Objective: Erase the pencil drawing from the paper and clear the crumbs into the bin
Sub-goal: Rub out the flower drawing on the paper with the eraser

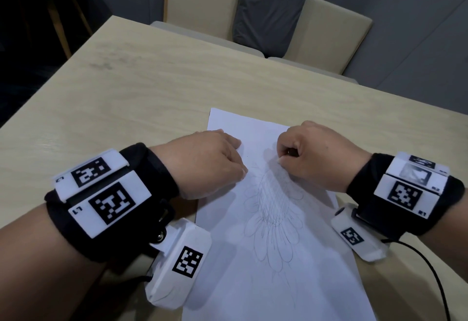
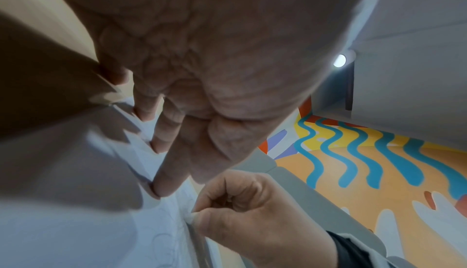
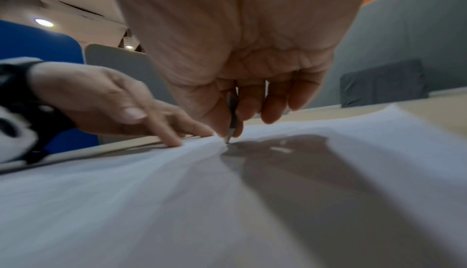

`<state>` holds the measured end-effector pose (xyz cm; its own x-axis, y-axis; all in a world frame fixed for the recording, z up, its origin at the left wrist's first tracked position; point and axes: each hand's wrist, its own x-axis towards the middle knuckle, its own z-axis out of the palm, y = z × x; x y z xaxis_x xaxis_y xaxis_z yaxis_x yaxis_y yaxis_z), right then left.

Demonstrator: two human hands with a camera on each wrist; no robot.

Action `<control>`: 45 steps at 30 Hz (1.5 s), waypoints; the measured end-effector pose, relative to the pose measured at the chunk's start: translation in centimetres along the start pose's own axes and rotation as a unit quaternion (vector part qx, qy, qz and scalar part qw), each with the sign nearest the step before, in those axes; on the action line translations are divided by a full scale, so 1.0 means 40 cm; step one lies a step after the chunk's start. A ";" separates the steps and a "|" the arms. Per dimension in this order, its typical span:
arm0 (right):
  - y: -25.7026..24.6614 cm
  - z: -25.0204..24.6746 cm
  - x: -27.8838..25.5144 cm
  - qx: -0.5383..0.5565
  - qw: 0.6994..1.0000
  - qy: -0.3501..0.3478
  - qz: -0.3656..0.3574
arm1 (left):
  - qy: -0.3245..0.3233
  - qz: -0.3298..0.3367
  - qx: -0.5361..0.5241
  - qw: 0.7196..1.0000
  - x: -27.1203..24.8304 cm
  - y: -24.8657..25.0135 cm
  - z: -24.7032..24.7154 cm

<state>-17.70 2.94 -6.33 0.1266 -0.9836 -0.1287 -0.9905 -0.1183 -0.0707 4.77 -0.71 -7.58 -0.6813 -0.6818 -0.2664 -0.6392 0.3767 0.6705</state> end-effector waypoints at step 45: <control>0.017 -0.002 0.021 0.019 1.000 -0.010 0.013 | 0.005 0.004 0.005 1.000 0.003 -0.001 0.003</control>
<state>-18.30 2.02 -6.39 0.1028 -0.9832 -0.1507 -0.9907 -0.0876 -0.1046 4.69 -0.73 -7.73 -0.6826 -0.6855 -0.2532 -0.6369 0.3882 0.6660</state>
